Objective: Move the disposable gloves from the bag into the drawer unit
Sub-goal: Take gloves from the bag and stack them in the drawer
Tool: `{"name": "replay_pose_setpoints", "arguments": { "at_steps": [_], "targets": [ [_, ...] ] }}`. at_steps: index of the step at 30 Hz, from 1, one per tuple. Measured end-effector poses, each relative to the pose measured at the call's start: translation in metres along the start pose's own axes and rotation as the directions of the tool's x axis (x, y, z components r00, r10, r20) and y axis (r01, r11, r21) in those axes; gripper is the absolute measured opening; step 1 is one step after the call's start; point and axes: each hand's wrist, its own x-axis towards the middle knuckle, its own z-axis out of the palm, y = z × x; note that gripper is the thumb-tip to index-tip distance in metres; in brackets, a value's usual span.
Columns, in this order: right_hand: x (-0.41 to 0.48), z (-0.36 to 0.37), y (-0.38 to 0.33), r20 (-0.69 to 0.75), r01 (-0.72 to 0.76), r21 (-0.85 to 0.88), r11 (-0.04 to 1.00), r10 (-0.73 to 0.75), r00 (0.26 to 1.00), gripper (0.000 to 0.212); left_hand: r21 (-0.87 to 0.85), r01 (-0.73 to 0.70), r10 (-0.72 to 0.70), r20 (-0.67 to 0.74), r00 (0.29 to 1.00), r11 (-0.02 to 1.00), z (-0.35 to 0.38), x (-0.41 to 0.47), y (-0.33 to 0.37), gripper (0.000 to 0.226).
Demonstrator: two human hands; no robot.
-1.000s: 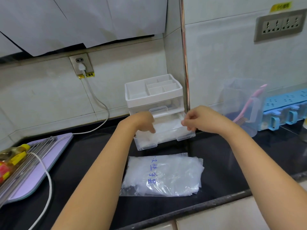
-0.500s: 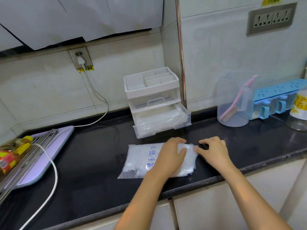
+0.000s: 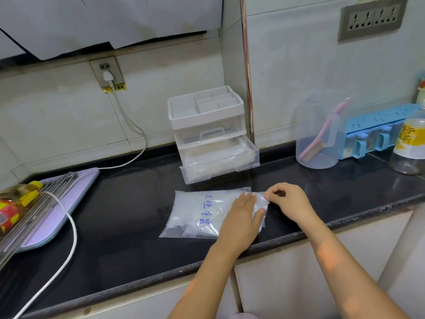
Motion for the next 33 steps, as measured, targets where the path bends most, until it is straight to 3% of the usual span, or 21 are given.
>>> {"name": "replay_pose_setpoints", "arguments": {
  "at_steps": [6,12,16,20,22,24,26,28,30,33],
  "targets": [
    [-0.011,-0.009,-0.007,0.016,-0.039,0.347,0.937,0.036,0.999,0.012,0.045,0.019,-0.019,-0.006,1.000,0.999,0.003,0.002,-0.001,0.058],
    [-0.011,-0.023,-0.016,-0.064,-0.058,0.483,0.874,0.101,0.993,0.014,0.042,0.020,-0.019,-0.017,1.000,0.999,0.004,0.000,-0.001,0.059],
    [-0.007,-0.043,-0.035,-0.111,0.010,0.658,0.753,0.084,0.990,0.012,0.024,0.009,-0.008,-0.020,1.000,1.000,0.003,-0.002,-0.002,0.062],
    [0.007,-0.074,-0.076,-0.122,0.118,0.766,0.632,-0.038,0.992,0.022,0.033,0.024,-0.025,0.006,1.000,0.999,0.003,-0.002,-0.002,0.069],
    [0.014,-0.090,-0.098,-0.080,0.167,0.746,0.645,-0.163,0.983,0.025,-0.053,-0.001,0.001,0.005,1.000,0.999,0.001,-0.002,-0.002,0.061],
    [0.016,-0.101,-0.117,0.058,0.199,0.640,0.742,-0.306,0.950,0.023,-0.310,-0.007,-0.009,-0.052,0.999,0.951,-0.006,-0.003,0.000,0.050],
    [0.015,-0.107,-0.131,0.199,0.265,0.458,0.848,-0.389,0.899,0.022,-0.579,0.039,-0.139,-0.130,0.982,0.814,-0.017,-0.005,0.005,0.038],
    [0.013,-0.110,-0.143,0.296,0.355,0.290,0.889,-0.436,0.850,0.020,-0.769,0.007,-0.233,-0.186,0.955,0.639,-0.034,-0.004,0.008,0.038],
    [0.009,-0.108,-0.155,0.389,0.415,0.189,0.890,-0.456,0.800,0.015,-0.832,-0.085,-0.207,-0.233,0.950,0.548,-0.053,-0.001,0.014,0.056],
    [0.008,-0.098,-0.166,0.503,0.466,0.137,0.874,-0.467,0.727,0.012,-0.776,-0.175,-0.046,-0.254,0.966,0.606,-0.083,0.003,0.028,0.065]
  ]
}}
